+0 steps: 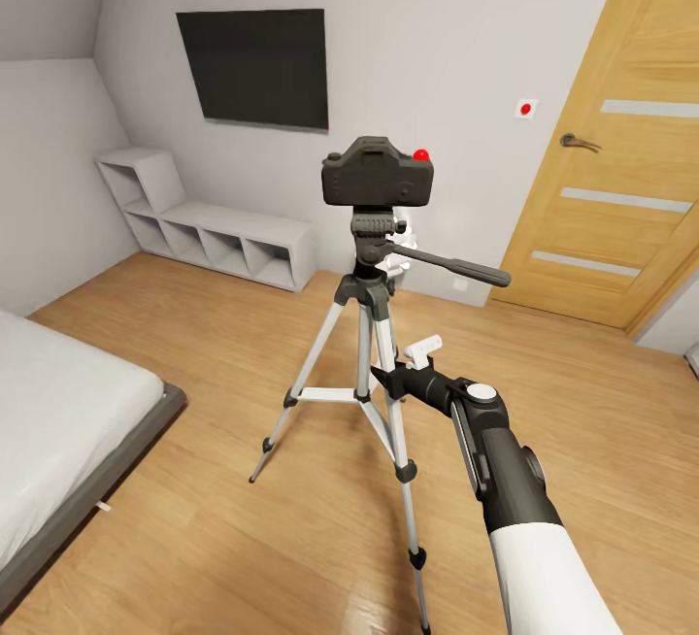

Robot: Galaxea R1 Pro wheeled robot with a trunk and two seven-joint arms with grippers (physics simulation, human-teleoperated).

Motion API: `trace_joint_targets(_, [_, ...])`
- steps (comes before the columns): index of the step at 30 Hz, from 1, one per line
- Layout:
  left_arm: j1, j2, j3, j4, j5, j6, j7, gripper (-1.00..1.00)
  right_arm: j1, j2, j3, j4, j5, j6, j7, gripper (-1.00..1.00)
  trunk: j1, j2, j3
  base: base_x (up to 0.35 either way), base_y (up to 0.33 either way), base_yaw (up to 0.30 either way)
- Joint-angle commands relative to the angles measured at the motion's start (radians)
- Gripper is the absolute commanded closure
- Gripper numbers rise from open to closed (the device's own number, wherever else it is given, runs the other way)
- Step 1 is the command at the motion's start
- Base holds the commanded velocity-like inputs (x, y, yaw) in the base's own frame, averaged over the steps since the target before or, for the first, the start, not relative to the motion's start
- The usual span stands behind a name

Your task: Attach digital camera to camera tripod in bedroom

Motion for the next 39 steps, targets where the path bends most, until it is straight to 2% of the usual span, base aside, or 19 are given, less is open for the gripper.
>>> trace_joint_targets(1, [0.008,-0.002,-0.009,0.0,0.006,0.006,0.003,-1.0,-0.001,0.001,-0.006,0.036,0.042,0.022,0.008,1.0,0.0,-0.001,-0.001,0.0,0.0,0.0])
trace_joint_targets(13, [0.066,-0.023,-0.008,0.0,0.005,0.004,0.003,-1.0,-0.001,0.001,-0.006,0.038,0.038,0.024,0.008,1.0,0.0,-0.001,-0.001,0.0,0.0,0.0])
trace_joint_targets(14, [0.068,-0.026,-0.008,0.0,0.005,0.003,0.003,-1.0,-0.001,0.001,-0.006,0.038,0.038,0.024,0.008,-1.0,0.0,-0.001,-0.001,0.0,0.0,0.0])
trace_joint_targets(18, [0.074,-0.044,-0.008,0.0,0.004,-0.006,0.003,-1.0,-0.001,0.001,-0.005,0.04,0.037,0.027,0.01,-1.0,0.0,-0.001,-0.001,0.0,0.0,0.0])
trace_joint_targets(22, [0.076,-0.077,-0.008,0.0,0.003,-0.054,0.003,-1.0,-0.001,0.001,-0.004,0.043,0.039,0.028,0.011,-1.0,0.0,-0.001,-0.001,0.0,0.0,0.0])
trace_joint_targets(26, [0.077,-0.097,-0.008,0.0,0.004,-0.112,0.003,-1.0,-0.001,0.001,-0.004,0.046,0.051,0.028,0.011,-1.0,0.0,-0.001,-0.001,0.0,0.0,0.0])
trace_joint_targets(39, [0.078,-0.102,-0.007,0.0,0.006,-0.146,0.004,-1.0,-0.002,0.001,-0.005,0.047,0.058,0.027,0.011,-1.0,0.0,-0.001,-0.001,-0.003,0.0,0.0])
